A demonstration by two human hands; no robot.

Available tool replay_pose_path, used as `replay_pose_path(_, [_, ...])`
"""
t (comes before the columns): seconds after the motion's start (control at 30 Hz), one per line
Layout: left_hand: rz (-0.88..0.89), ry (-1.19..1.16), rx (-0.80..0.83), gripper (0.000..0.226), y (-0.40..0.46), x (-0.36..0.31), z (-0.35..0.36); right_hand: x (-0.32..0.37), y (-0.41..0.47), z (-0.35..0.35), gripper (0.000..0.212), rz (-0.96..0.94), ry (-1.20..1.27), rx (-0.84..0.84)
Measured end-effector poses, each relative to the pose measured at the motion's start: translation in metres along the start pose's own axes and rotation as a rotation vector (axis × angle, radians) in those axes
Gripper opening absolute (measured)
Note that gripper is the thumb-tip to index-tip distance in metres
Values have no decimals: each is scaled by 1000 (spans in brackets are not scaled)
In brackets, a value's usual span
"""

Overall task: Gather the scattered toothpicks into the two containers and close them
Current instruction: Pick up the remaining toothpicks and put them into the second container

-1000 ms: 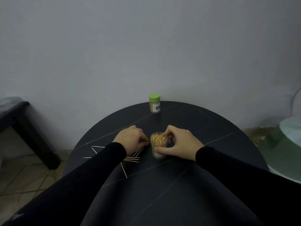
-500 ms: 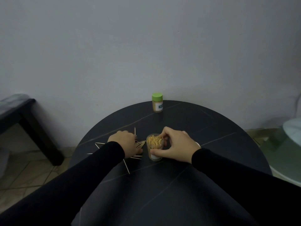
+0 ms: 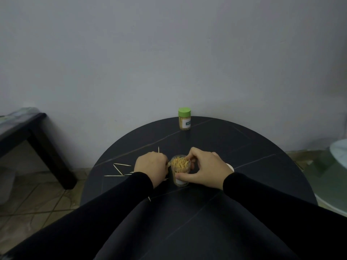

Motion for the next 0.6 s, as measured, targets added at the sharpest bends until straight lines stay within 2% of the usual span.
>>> replay_pose_path(0.3, [-32,-25,-6,24,0,-4,-1,1,-1,-2,49,-10,-14,6])
replay_pose_path(0.5, [-257,-382,31,11,10,17,-14,0,0,-1,50,-9,-18,31])
replay_pose_path(0.6, [-335,-669,-3,11,15,27,-26,0,0,-1,49,-9,-16,48])
Point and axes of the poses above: each hand's wrist, its own y-axis towards the middle knuckle, its own z-axis out of the palm, x = y × z, the point moved 5 cm from there along y, towards the middle knuckle, and after that the axes turned 14 degrees about -x, right-handed, at the moved point
